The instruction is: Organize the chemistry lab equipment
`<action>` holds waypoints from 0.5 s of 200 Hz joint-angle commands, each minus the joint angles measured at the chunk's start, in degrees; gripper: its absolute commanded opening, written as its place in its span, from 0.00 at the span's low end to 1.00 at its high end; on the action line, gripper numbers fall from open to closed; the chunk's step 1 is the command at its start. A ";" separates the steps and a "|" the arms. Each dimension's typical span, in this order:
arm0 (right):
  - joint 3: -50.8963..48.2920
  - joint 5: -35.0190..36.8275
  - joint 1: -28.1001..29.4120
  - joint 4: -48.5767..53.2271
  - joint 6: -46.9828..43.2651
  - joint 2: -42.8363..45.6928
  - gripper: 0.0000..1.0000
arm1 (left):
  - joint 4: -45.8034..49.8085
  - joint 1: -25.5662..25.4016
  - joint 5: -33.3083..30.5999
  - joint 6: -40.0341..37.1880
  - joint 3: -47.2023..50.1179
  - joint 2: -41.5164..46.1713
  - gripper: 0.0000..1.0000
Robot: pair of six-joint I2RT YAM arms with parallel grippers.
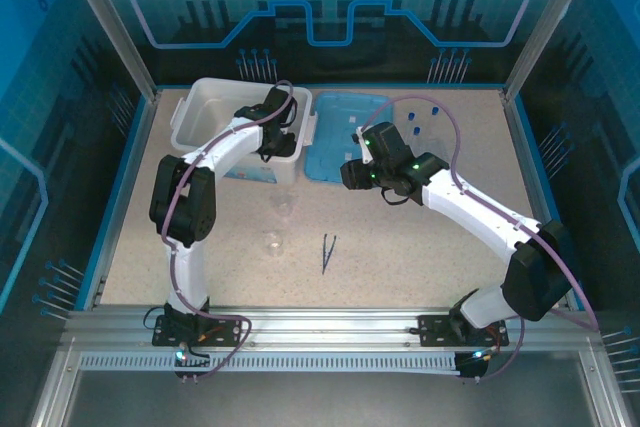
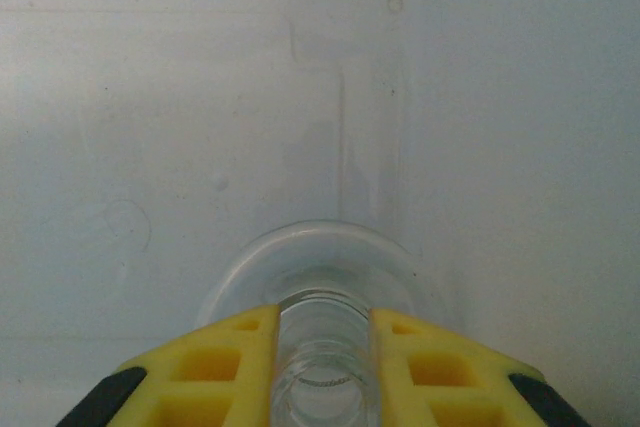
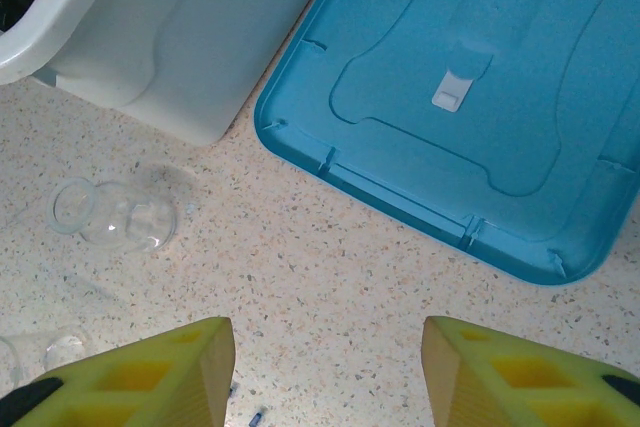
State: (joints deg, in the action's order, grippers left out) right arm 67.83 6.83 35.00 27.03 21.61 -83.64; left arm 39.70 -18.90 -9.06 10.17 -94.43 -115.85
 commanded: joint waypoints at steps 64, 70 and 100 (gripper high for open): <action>1.34 -0.26 -0.46 0.66 0.67 -0.48 0.54 | 5.06 -0.26 4.19 0.29 -4.45 -3.98 0.26; 1.41 -0.33 -0.53 0.74 0.71 -0.48 0.54 | 5.36 -0.26 4.39 0.12 -5.10 -4.33 0.28; 1.67 -0.02 -0.55 1.09 0.39 -0.31 0.54 | 6.60 -0.26 4.93 -0.14 -7.38 -5.24 0.37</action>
State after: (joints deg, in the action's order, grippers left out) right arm 67.83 6.83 35.00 27.05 21.61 -83.66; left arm 43.40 -18.92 -7.01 10.24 -99.33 -119.13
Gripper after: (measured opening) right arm 0.536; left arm 0.343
